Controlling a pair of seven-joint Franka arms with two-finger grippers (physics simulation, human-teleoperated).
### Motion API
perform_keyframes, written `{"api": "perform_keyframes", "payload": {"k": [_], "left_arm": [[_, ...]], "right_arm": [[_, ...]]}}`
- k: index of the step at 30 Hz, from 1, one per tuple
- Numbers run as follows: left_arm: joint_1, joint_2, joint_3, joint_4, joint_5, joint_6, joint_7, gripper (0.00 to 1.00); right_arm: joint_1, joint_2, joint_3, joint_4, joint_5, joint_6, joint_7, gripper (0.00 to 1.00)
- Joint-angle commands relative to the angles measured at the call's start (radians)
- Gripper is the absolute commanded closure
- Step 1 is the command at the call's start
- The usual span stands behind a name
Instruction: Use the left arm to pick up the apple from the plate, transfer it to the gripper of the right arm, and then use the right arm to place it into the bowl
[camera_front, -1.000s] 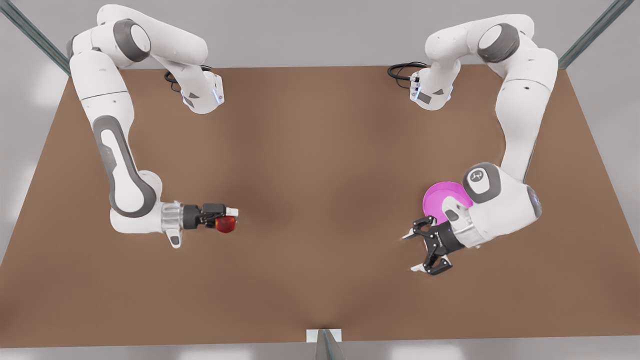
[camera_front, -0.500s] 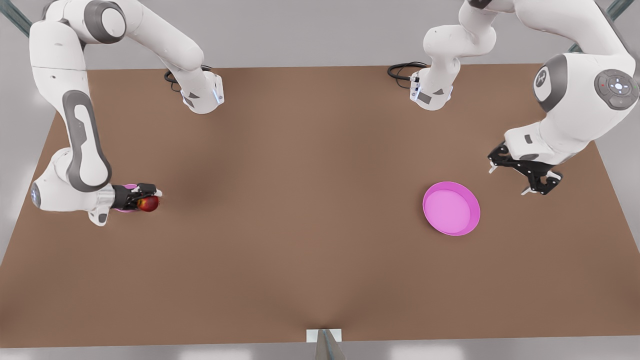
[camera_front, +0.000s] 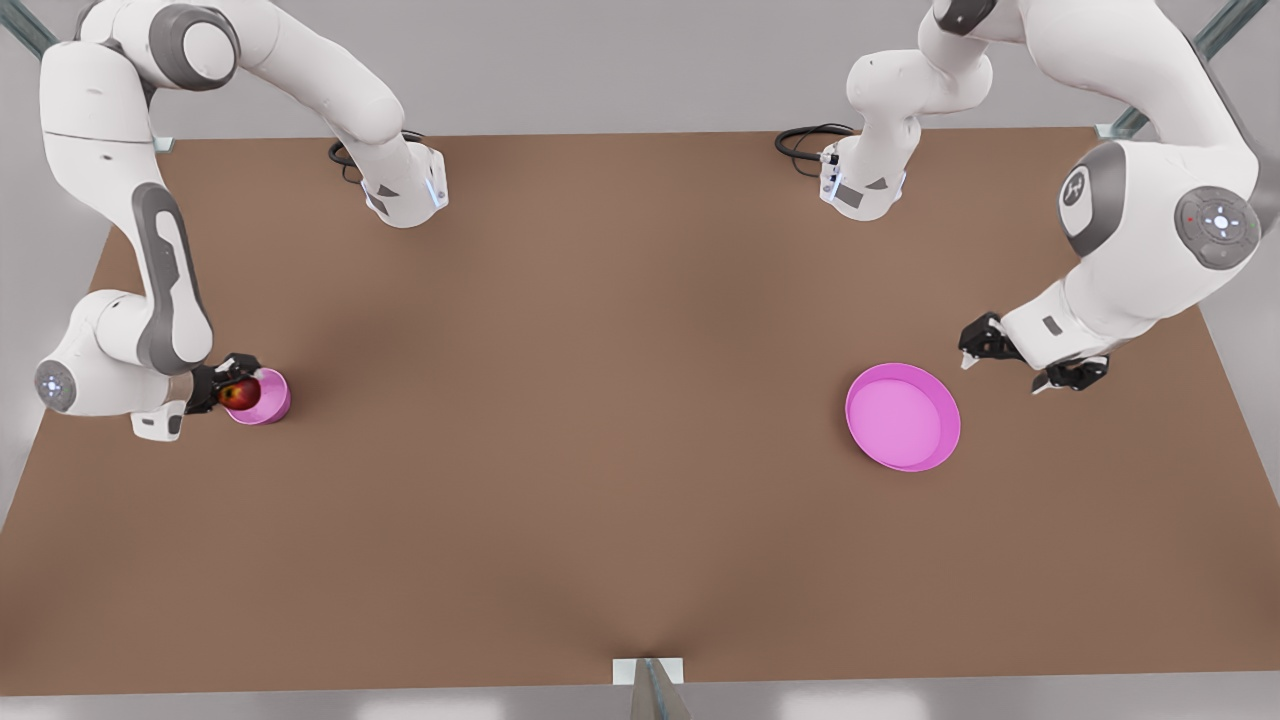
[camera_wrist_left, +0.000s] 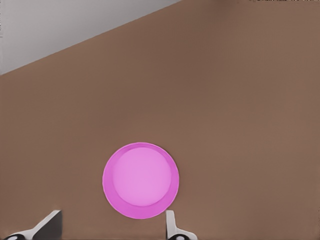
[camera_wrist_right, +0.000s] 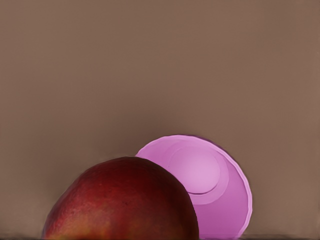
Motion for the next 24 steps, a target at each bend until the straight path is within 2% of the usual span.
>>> {"api": "perform_keyframes", "payload": {"k": [1,6,7,9,15,16,17,19,21,22,23,24], "left_arm": [[0.0,0.001,0.0,0.0,0.001,-0.002,-0.281,0.0],[0.0,0.007,0.0,0.0,0.001,-0.003,-0.281,0.0],[0.0,0.007,0.0,0.0,0.001,-0.003,-0.281,0.0],[0.0,0.014,0.0,0.0,0.001,0.0,-0.281,0.0],[0.0,0.014,0.0,0.001,0.001,-0.002,-0.281,0.0],[-0.002,0.014,0.0,0.0,0.001,-0.002,-0.281,0.0],[-0.002,0.014,0.0,0.001,0.001,-0.002,-0.281,0.0],[-0.002,0.014,-0.002,0.006,0.001,0.0,-0.281,0.0],[-0.002,0.014,0.0,0.007,0.001,0.002,-0.279,0.0],[-0.002,0.014,0.0,0.009,0.001,0.002,-0.279,0.0],[-0.002,0.014,-0.002,0.012,0.001,0.002,-0.279,0.0],[-0.002,0.014,-0.002,0.014,0.001,0.002,-0.279,0.0]], "right_arm": [[0.005,0.004,0.001,-0.001,-0.073,0.059,-0.09,0.5],[0.0,0.029,0.001,-0.001,-0.088,0.059,-0.092,0.48],[0.0,0.029,0.001,-0.001,-0.102,0.059,-0.09,0.43],[0.0,0.029,0.001,-0.001,-0.102,0.057,-0.101,0.01],[0.006,0.007,0.027,0.043,-0.099,0.03,-0.113,0.0],[-0.002,-0.003,0.076,0.105,-0.096,-0.033,-0.093,0.0],[-0.002,-0.013,0.155,0.235,-0.094,-0.139,-0.002,0.0],[0.015,-0.037,0.333,0.43,-0.114,-0.231,0.368,0.0],[0.02,-0.066,0.505,0.461,-0.182,-0.249,0.667,0.0],[0.023,-0.118,0.521,0.469,-0.166,-0.274,0.741,0.0],[0.253,-0.338,0.219,0.377,0.0,-0.271,0.78,0.0],[0.648,-0.419,-0.269,0.306,0.188,-0.279,0.77,0.0]]}}
